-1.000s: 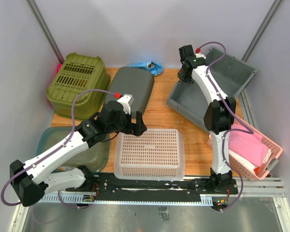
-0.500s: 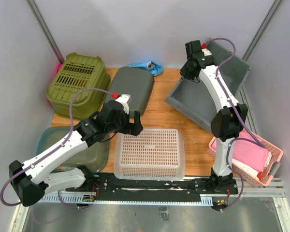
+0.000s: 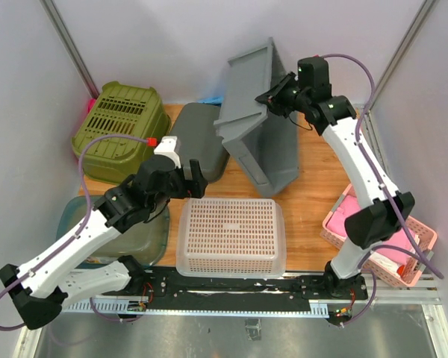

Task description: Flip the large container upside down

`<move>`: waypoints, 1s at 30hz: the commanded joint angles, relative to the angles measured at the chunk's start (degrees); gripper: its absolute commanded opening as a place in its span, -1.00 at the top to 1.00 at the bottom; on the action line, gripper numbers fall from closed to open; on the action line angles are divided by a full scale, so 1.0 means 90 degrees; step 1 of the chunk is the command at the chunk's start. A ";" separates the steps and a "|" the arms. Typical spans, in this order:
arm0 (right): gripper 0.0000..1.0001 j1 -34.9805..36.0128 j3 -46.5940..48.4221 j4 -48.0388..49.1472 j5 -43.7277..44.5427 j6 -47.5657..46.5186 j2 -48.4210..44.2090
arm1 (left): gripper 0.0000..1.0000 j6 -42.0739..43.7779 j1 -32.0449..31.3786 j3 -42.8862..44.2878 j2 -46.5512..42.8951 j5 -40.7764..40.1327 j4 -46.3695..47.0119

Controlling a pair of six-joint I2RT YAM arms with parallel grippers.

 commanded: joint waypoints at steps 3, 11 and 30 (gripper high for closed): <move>0.99 0.0111 -0.1481 0.3208 -0.0148 -0.0051 -0.1650 | -0.98 -0.0205 -0.0040 -0.0058 -0.0373 -0.0426 0.0062; 0.99 -0.0165 -0.4363 0.7091 -0.0503 0.0575 -0.2723 | -0.98 -0.0269 -0.0040 -0.0164 -0.0288 -0.0131 0.0232; 0.99 -0.1614 -0.8668 1.1450 0.0586 0.4169 -0.3501 | -0.98 -0.0235 -0.0041 -0.0193 0.0059 0.0268 0.0473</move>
